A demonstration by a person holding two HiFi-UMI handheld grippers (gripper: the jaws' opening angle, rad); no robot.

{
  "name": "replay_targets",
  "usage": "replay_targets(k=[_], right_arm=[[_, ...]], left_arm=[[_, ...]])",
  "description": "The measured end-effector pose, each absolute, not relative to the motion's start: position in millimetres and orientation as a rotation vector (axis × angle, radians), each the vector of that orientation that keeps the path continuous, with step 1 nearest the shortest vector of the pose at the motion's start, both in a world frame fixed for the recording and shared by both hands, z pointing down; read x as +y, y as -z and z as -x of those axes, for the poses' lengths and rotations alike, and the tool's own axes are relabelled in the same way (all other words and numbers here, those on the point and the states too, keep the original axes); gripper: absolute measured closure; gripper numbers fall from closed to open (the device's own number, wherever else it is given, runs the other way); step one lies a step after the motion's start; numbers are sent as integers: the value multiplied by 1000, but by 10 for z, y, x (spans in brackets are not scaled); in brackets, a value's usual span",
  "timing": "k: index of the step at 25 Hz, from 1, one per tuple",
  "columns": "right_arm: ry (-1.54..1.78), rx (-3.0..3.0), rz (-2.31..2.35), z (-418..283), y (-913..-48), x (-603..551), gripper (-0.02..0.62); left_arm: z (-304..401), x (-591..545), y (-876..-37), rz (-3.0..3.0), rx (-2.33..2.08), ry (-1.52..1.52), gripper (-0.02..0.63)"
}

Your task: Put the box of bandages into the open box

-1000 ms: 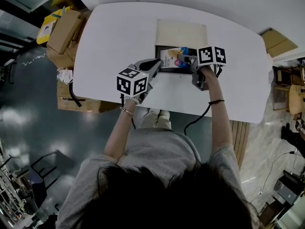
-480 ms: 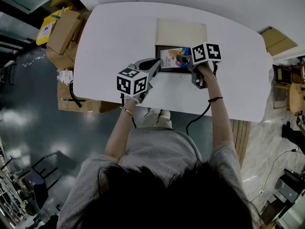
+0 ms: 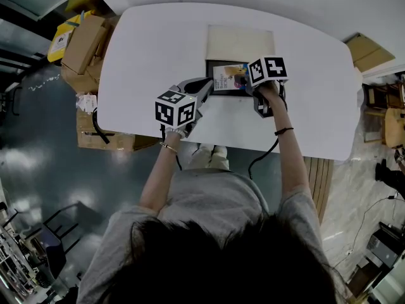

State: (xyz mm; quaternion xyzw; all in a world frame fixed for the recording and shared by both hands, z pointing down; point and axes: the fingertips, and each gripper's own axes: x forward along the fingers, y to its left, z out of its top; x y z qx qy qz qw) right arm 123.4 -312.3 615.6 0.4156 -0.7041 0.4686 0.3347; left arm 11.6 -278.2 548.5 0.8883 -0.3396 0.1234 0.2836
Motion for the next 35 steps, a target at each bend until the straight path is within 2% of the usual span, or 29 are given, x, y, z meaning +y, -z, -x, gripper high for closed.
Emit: replay_targets(k=[13,18,21,26,30,35], right_arm=[[-1166,-1778,-1126,-1247,-6206,-3121,322],[-1167,-1806,-1152,-1274,-6149,-3108,342],[-1177,-1843,-1175,-1300,-6091,-3088,373],[-1154,-1954,-1187,-1287,-5920,-3016,507],[-1107,-2037,-1186,-1234,-5781,-2923,571],[-1086,-2167,-1169,-1132,-5548,-2803,583]], left_arm=[[-72,-2781,-5511,-2376,-912,-338,607],[-65,-2767,-5486,-2379,-914,-335,607],[-55,-2755,-5473,-2383,-917,-329,607],[-41,-2732,-5428,-2392,-920,-316,607],[-29,-2710,-5372,-2409,-920,-307,607],[-41,-2664,-5278,-2434,-914,-299,607]])
